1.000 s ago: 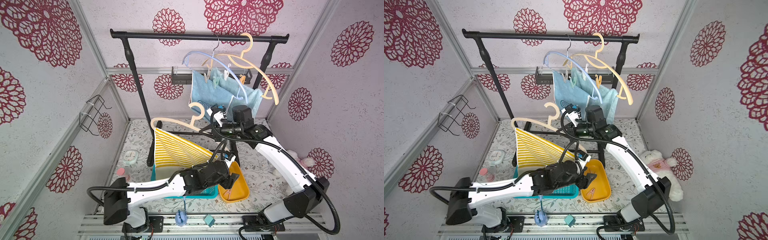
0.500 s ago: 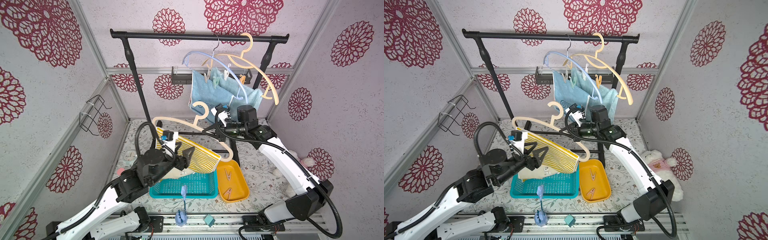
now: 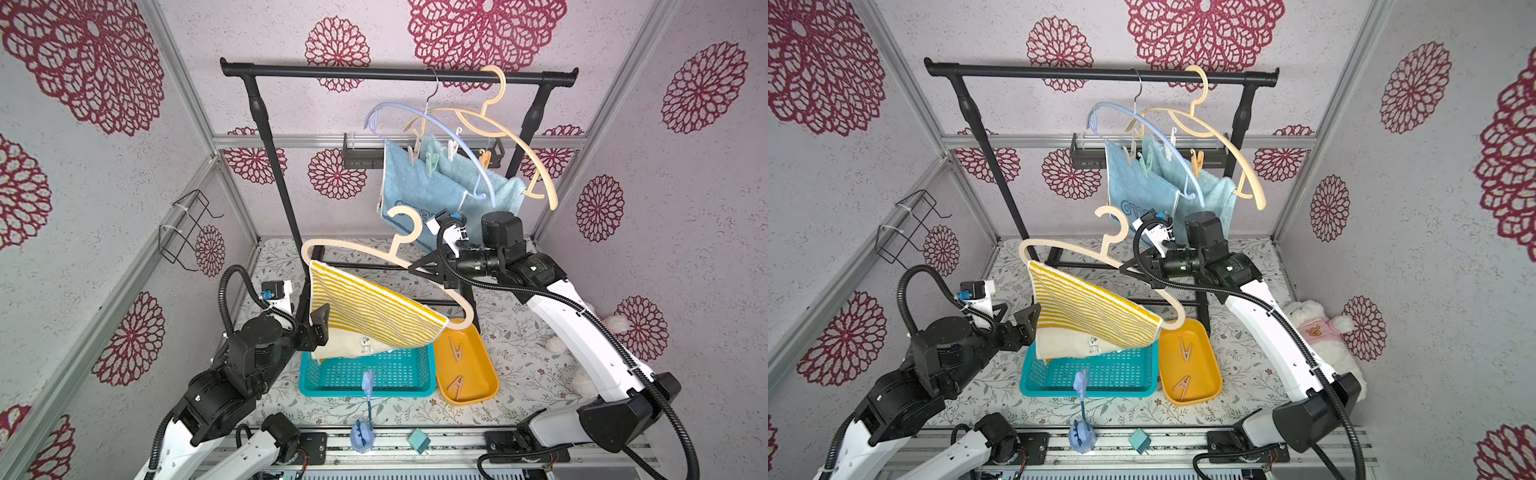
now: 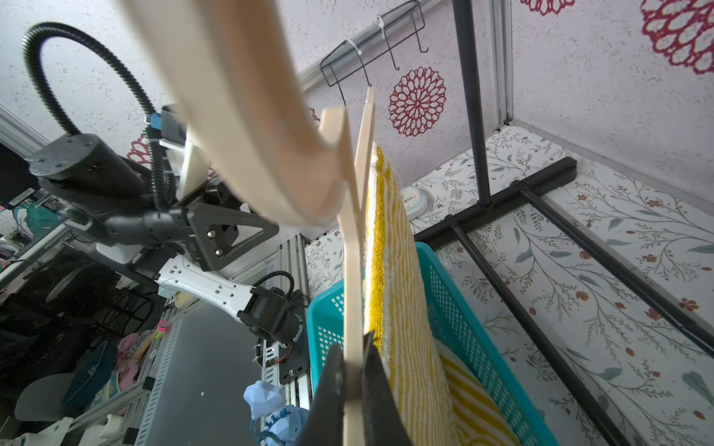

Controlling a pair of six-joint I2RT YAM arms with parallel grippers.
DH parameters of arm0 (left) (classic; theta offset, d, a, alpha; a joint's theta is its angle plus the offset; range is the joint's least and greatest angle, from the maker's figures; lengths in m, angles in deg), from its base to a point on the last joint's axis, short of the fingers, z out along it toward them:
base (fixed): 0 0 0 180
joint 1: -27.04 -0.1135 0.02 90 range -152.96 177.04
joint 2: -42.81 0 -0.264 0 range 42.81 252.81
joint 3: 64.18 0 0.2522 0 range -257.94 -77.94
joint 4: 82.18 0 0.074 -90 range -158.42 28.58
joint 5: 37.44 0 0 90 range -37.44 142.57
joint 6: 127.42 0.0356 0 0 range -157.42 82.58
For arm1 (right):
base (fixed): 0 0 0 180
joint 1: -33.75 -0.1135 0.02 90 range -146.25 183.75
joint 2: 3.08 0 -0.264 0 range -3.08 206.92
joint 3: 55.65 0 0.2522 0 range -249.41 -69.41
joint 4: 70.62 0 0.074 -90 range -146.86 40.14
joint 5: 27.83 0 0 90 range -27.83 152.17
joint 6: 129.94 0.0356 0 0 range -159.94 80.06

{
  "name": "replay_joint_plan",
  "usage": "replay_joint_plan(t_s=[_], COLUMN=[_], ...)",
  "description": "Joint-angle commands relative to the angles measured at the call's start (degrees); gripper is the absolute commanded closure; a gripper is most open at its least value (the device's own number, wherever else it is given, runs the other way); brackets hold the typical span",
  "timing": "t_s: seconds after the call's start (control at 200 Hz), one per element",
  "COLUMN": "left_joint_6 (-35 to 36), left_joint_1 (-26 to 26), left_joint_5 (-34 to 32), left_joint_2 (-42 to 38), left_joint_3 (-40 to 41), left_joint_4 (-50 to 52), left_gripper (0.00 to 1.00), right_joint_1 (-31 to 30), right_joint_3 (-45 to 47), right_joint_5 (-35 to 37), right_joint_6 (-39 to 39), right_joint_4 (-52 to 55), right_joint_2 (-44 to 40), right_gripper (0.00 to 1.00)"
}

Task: Remove the clothespins securing towels to the hanger
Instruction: Remove the towel from the hanger.

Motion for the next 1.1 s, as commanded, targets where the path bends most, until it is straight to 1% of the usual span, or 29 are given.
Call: replay_joint_plan(t_s=[0.0, 0.075, 0.205, 0.3, 0.39, 0.49, 0.575, 0.666, 0.791, 0.871, 1.096], left_joint_6=[0.11, 1.25, 3.26, 4.96, 6.33, 7.46, 9.26, 10.81, 12.72, 13.64, 15.11], left_joint_1=[-3.32, -5.9, -10.83, -15.65, -19.97, -23.74, -26.18, -27.81, -29.52, -29.91, -31.85], left_joint_5=[6.15, 9.91, 13.68, 19.11, 25.72, 29.93, 35.13, 38.44, 43.91, 44.85, 42.62], left_joint_2=[1.92, 3.3, 3.79, 4.94, 6.25, 6.62, 6.56, 7.08, 8.87, 10.4, 12.69], left_joint_3=[-1.49, -1.69, -1.21, -0.94, 0.2, 2.01, 3.4, 4.17, 4.7, 4.93, 4.95], left_joint_4=[2.81, 2.55, 0.02, -1.66, -3.93, -6.21, -8.35, -10.51, -12.72, -13.86, -15.82], left_gripper=[0.11, 0.11, 0.12, 0.12, 0.13, 0.14, 0.14, 0.15, 0.2, 0.25, 0.26], right_joint_1=[-0.03, 0.65, 1.76, 2.64, 3.55, 4.55, 5.27, 5.57, 5.7, 5.67, 5.66], right_joint_3=[-4.31, -5.15, -4.6, -4.4, -3.46, -2.51, -1.97, -2.12, -3.05, -3.05, -3.05], right_joint_5=[-3.96, -4.79, -6.7, -7.43, -8.34, -9.58, -11.25, -12.14, -12.91, -13.24, -13.77], right_joint_6=[1.05, 1.95, 4.2, 5.78, 7.77, 9.79, 12.31, 13.5, 15.06, 15.95, 17.07], right_joint_4=[-0.83, -0.67, -2.13, -2.49, -3.71, -5.49, -7.94, -8.96, -9.99, -10.92, -11.85], right_joint_2=[-0.94, -0.57, -0.86, -1.09, -1.71, -2.28, -2.32, -2.03, -1.24, -1.1, -1.23], right_gripper=[1.0, 1.0, 1.0, 1.0, 1.0, 1.0, 1.0, 1.0, 1.0, 1.0, 1.0])
